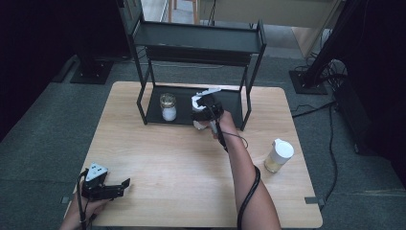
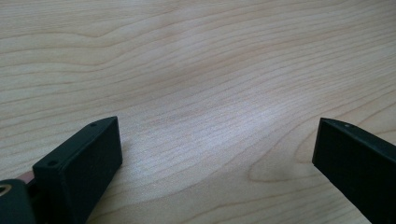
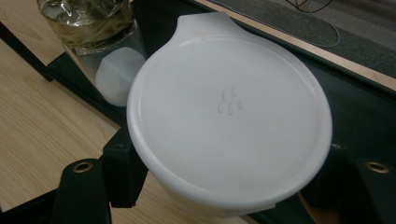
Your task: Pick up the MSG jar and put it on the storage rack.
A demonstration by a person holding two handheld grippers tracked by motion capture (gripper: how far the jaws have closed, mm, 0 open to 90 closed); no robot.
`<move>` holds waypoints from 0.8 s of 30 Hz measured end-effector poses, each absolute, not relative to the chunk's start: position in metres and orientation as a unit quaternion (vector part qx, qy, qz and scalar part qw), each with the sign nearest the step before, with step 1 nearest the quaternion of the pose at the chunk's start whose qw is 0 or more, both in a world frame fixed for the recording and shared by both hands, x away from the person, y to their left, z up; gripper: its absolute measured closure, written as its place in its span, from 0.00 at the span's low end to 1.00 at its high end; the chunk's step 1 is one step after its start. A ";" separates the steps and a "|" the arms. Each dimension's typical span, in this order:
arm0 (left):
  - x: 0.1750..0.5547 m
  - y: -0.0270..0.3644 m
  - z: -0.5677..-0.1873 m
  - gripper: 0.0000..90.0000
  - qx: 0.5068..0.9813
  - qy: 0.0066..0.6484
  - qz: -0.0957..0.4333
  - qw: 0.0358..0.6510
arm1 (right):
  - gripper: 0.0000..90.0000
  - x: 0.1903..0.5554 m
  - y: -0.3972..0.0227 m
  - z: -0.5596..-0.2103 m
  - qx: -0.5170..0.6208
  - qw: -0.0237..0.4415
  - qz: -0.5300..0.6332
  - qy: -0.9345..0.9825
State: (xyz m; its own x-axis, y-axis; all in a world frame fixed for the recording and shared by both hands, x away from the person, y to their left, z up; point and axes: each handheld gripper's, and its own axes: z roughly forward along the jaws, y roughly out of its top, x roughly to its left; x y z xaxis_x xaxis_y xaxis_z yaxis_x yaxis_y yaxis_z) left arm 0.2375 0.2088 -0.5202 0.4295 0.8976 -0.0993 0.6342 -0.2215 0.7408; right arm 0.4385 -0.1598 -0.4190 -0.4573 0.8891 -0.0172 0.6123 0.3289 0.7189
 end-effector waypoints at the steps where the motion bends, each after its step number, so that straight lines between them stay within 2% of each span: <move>1: 0.237 0.209 -0.520 0.02 0.761 0.503 0.179 0.369 | 0.34 0.440 -0.159 -0.420 0.477 0.210 0.329 0.788; 24: 0.237 0.209 -0.520 0.02 0.761 0.503 0.178 0.369 | 0.34 0.470 -0.150 -0.420 0.493 0.211 0.327 0.778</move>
State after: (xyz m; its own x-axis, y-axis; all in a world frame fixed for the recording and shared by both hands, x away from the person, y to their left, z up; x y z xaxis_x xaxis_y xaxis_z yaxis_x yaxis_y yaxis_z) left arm 0.2373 0.2088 -0.5202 0.4305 0.8970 -0.1004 0.6343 -0.2215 0.7407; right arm 0.4702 -0.1505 -0.4200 -0.4243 0.9055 -0.0058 0.6291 0.2994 0.7173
